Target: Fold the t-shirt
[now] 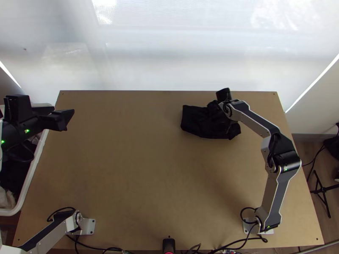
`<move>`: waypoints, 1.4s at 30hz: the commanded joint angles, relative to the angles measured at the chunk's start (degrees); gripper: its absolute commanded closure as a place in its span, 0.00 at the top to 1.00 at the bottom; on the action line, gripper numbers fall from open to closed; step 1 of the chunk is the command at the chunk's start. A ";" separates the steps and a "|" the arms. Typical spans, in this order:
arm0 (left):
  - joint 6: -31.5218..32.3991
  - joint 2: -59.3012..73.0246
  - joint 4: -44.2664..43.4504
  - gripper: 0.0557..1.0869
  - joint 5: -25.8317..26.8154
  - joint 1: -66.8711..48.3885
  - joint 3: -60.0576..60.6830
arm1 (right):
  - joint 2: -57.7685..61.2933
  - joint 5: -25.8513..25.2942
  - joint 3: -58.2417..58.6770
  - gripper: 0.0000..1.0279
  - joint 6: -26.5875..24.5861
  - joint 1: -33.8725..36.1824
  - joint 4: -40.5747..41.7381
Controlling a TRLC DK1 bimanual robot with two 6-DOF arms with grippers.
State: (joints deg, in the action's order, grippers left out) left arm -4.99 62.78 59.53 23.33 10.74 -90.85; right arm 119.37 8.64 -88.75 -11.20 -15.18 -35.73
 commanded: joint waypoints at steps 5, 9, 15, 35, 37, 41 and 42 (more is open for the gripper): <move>-0.10 0.67 -0.29 0.95 0.05 -0.28 -0.21 | -0.81 -0.03 1.12 0.95 -0.84 11.22 0.92; -0.10 0.94 -0.38 0.95 0.05 -0.55 -0.29 | -0.54 -0.03 0.16 0.96 -1.19 16.94 1.27; -0.10 1.02 -0.38 0.95 0.05 -0.64 -0.29 | 0.86 -0.12 -1.78 0.95 -1.02 24.94 1.45; -2.30 0.50 1.64 0.95 0.05 0.07 -0.73 | 11.85 -0.47 -23.22 0.95 3.73 37.59 1.54; -2.39 0.59 1.64 0.95 0.05 -0.02 -0.82 | 12.90 -0.56 -24.98 0.95 3.82 37.86 0.74; -2.39 1.02 1.56 0.95 0.05 -0.20 -1.79 | 12.29 -0.56 -24.01 0.95 3.91 37.50 -1.01; -2.39 1.11 1.56 0.95 0.05 -0.20 -1.88 | 11.85 -0.56 -23.57 0.95 3.99 37.33 -1.36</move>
State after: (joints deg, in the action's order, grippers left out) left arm -7.16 63.44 61.01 23.35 10.61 -91.83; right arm 130.63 8.19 -110.78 -7.81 21.56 -34.98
